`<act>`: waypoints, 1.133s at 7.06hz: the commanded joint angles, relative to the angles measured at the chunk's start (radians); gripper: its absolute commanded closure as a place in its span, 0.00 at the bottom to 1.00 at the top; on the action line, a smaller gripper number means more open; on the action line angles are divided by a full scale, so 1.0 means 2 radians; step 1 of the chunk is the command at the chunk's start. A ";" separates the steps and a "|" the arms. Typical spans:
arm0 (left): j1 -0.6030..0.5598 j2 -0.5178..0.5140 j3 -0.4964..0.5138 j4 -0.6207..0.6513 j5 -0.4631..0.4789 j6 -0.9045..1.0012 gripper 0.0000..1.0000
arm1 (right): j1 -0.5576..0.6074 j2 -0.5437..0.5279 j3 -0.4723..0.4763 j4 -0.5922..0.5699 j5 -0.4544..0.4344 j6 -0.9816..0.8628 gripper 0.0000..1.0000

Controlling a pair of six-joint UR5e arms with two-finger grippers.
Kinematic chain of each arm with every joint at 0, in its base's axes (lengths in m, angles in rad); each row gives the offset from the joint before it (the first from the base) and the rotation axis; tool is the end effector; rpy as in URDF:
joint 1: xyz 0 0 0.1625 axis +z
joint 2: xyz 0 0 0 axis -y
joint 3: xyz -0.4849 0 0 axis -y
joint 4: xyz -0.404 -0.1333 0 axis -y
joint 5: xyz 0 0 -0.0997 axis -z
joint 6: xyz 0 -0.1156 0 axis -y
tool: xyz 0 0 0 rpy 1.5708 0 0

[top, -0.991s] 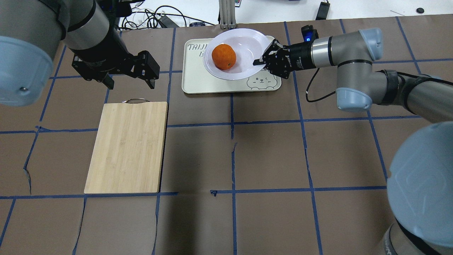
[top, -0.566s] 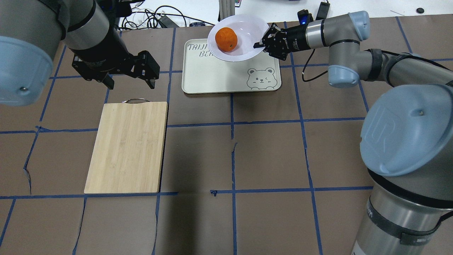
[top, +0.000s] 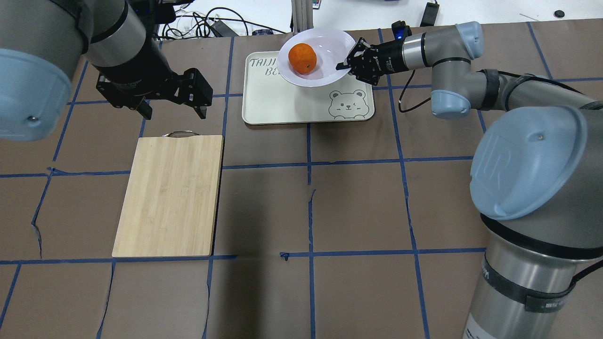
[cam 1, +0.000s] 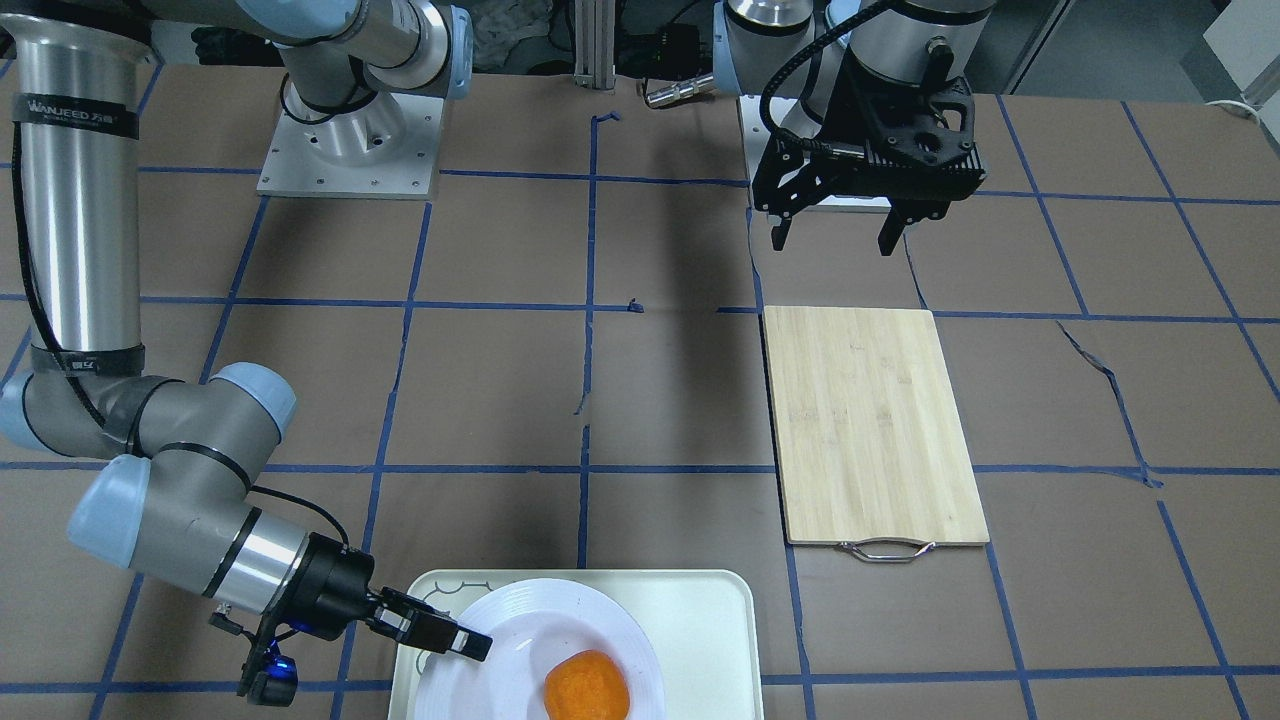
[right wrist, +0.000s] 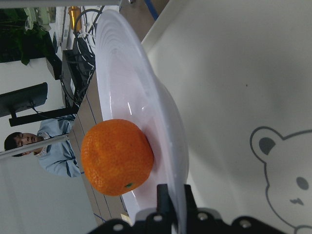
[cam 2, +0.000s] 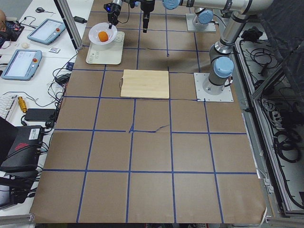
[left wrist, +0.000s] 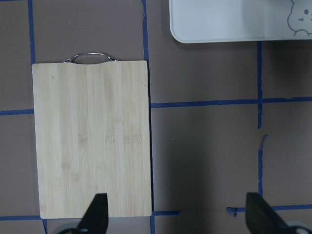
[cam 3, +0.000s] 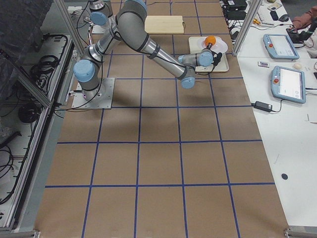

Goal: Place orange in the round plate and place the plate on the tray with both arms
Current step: 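Lower the plate onto the bear tray with the right gripper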

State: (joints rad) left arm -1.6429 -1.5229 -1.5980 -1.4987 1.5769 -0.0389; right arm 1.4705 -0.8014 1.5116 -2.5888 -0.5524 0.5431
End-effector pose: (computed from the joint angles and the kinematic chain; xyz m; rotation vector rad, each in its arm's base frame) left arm -0.1676 -0.4799 0.5493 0.0516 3.1368 -0.1460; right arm 0.1547 -0.7765 0.2198 0.4884 2.0373 -0.0600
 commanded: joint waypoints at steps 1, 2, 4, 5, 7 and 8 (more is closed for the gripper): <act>0.000 0.001 0.000 0.000 -0.001 0.000 0.00 | 0.015 0.010 0.003 -0.001 -0.003 -0.006 0.90; 0.000 0.000 -0.001 0.000 -0.001 -0.001 0.00 | 0.015 0.016 0.006 -0.003 -0.002 -0.033 0.90; 0.000 0.001 -0.001 0.000 0.000 0.000 0.00 | 0.015 0.014 0.017 0.001 -0.001 -0.040 0.77; 0.000 0.001 -0.001 0.000 -0.001 0.000 0.00 | 0.015 0.013 0.017 0.001 -0.004 -0.039 0.48; 0.000 0.001 -0.001 0.000 -0.001 0.000 0.00 | 0.013 0.006 0.007 0.003 -0.006 -0.022 0.12; 0.000 0.000 -0.001 0.000 -0.001 0.000 0.00 | 0.010 -0.012 -0.013 0.004 -0.033 0.005 0.05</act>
State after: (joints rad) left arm -1.6429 -1.5219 -1.5999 -1.4987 1.5754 -0.0384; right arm 1.4961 -0.7946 1.5218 -2.5836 -0.5770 0.5025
